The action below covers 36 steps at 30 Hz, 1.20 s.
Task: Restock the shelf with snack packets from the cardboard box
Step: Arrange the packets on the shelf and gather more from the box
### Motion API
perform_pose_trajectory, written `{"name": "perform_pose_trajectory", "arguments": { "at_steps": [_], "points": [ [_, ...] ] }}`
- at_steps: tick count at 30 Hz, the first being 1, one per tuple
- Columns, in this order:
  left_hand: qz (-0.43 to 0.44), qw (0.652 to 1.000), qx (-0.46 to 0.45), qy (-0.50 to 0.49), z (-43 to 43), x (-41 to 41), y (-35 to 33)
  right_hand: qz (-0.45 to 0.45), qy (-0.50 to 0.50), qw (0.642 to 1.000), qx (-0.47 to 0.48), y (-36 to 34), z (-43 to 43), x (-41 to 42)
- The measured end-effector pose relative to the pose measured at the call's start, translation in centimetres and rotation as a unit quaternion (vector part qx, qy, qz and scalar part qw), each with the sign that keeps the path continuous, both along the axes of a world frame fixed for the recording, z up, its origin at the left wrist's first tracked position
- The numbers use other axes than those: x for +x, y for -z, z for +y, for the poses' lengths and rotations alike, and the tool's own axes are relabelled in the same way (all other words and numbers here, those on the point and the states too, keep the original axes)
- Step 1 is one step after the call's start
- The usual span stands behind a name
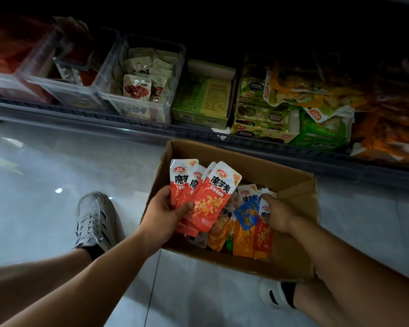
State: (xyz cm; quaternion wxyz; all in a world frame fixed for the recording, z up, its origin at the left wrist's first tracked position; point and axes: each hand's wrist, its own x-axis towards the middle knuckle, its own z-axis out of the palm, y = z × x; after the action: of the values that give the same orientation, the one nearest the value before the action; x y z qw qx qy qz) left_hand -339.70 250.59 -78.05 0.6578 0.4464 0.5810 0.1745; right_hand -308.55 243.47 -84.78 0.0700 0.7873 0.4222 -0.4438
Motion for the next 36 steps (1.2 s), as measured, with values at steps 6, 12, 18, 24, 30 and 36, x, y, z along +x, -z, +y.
{"name": "perform_pose_trajectory", "arguments": {
  "at_steps": [6,12,18,24,30,36],
  "points": [
    [-0.004,1.0,-0.012,-0.009,-0.1,0.0,0.1,-0.028,-0.023,0.999,0.025,0.5,-0.1,0.5],
    [-0.007,1.0,-0.009,-0.007,-0.2,0.0,0.1,-0.031,-0.079,0.996,0.012,0.0,-0.4,0.2],
    [0.005,1.0,0.0,-0.016,-0.2,0.3,-0.1,0.066,-0.078,0.995,0.012,-5.2,1.9,0.1],
    [0.008,1.0,0.022,-0.001,-0.4,0.5,-1.7,0.169,-0.043,0.984,0.038,-14.6,5.4,-1.3],
    [-0.101,0.995,-0.015,0.017,-0.2,0.6,-4.5,0.158,0.071,0.965,0.198,-17.1,6.2,-3.8],
    [-0.178,0.984,-0.031,0.008,0.7,1.4,-7.6,0.185,0.241,0.912,0.276,-20.1,5.8,-5.8]
  ]
}}
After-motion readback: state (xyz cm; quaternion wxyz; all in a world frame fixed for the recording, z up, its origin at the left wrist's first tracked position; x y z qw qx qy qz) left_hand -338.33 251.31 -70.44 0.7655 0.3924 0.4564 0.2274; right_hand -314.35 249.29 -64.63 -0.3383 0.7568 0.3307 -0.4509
